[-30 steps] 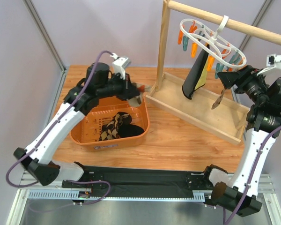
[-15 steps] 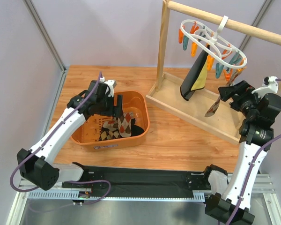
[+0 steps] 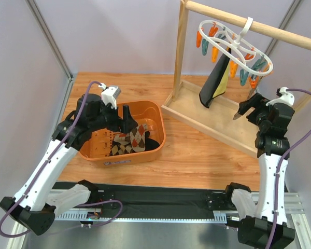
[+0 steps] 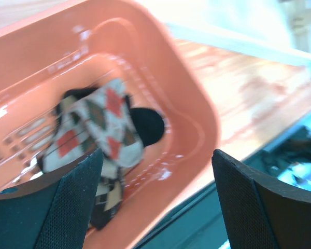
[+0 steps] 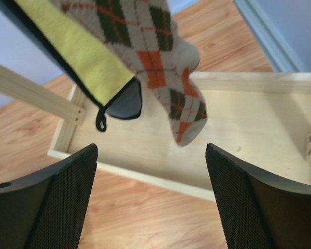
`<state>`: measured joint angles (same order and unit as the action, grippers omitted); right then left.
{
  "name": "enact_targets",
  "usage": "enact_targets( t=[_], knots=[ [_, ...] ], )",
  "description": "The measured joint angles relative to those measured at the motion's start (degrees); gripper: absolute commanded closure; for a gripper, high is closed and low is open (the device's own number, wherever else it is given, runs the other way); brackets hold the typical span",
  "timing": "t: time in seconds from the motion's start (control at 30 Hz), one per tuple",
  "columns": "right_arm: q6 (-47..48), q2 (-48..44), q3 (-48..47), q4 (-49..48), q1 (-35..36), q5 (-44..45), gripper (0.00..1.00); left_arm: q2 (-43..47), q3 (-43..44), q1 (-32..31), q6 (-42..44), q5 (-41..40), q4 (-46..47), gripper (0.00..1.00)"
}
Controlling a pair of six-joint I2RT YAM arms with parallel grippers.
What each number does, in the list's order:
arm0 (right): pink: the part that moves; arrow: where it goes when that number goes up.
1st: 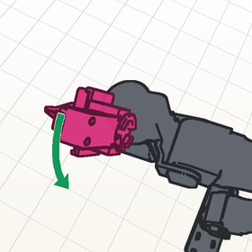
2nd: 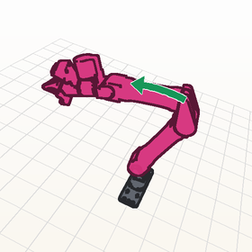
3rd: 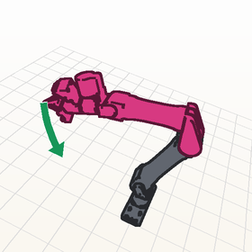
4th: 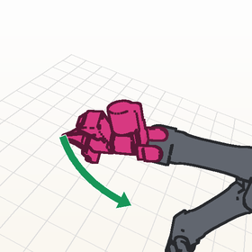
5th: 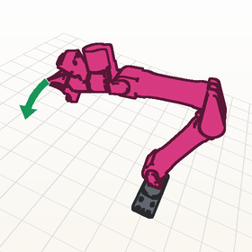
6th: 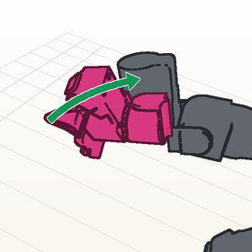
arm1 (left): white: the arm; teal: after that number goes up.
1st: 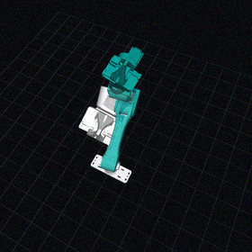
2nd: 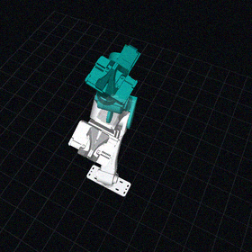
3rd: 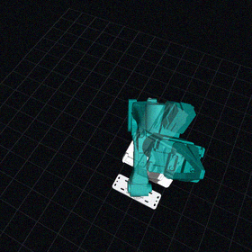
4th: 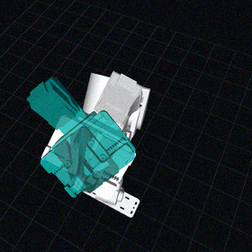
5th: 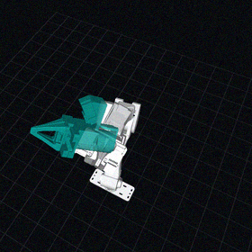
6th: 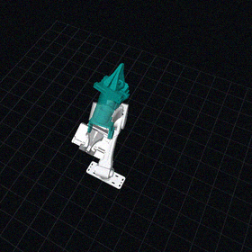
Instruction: Remove the socks clipped to the hanger
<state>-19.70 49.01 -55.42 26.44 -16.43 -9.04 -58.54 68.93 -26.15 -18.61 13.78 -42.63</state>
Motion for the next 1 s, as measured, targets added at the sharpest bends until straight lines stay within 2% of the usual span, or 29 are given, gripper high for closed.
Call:
enact_targets(
  t=[0.13,0.27,0.37,0.4,0.47,0.53,0.63,0.8,1.0],
  knots=[
    [1.46,2.36,1.79,-6.19,0.90,4.57,0.27,1.05,0.00,0.00,-0.39,6.23,2.10,0.12],
    [2.27,4.79,5.70,-13.57,0.96,5.03,0.38,1.18,-0.46,0.00,-1.36,11.17,4.33,0.15],
    [2.47,6.86,7.08,-16.13,1.07,4.46,0.55,1.51,-1.42,-0.02,-2.34,13.66,6.08,0.16],
    [2.49,7.17,7.28,-16.70,1.16,4.39,0.68,1.53,-1.64,-0.02,-2.64,14.19,6.40,0.17],
    [2.49,7.08,7.41,-17.35,1.27,4.04,0.80,1.55,-2.29,-0.02,-3.41,15.45,7.80,0.19],
    [2.34,6.40,7.41,-17.81,1.31,3.48,0.98,1.53,-3.26,-0.33,-4.42,16.68,9.86,0.20],
    [1.01,4.48,7.06,-17.29,1.31,1.53,1.00,0.92,-4.22,-1.55,-5.70,17.51,12.44,0.22],
    [-2.27,1.75,3.34,-12.76,2.51,-4.00,1.00,-4.33,-2.69,-7.80,-6.58,15.61,15.67,0.22],
    [-6.34,-2.78,-0.42,-6.60,6.32,-10.03,1.00,-11.87,-0.07,-14.01,-6.75,14.43,23.04,0.16]
  ],
)
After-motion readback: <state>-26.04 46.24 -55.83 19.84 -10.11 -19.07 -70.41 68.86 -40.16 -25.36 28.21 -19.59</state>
